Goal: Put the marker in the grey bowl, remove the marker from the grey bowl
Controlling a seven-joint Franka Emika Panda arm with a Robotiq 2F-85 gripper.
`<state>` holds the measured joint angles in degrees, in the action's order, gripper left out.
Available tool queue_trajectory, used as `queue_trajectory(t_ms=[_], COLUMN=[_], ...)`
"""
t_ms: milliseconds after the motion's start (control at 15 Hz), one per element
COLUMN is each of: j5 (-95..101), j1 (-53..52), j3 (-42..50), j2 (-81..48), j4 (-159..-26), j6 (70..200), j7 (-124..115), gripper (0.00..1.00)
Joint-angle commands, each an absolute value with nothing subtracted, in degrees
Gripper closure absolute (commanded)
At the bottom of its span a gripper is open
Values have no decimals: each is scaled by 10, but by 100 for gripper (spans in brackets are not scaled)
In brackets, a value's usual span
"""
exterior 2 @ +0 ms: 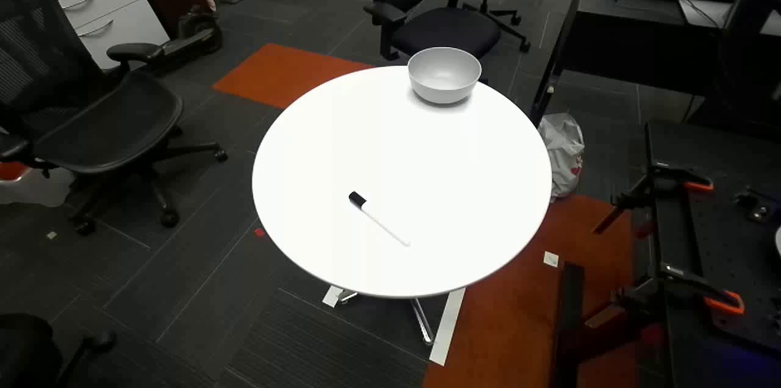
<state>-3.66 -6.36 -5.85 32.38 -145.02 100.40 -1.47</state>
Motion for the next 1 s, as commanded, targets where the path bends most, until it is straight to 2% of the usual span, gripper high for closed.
queue_trajectory(t_ms=[0, 400, 933], j5=[-37, -37, -43], j1=[-64, -64, -79], j3=[-58, -58, -98], j2=[324, 324, 209], j4=[-1450, -1450, -1394], j6=[1003, 1003, 1175], j7=[-15, -15, -45], gripper=[0, 0, 0])
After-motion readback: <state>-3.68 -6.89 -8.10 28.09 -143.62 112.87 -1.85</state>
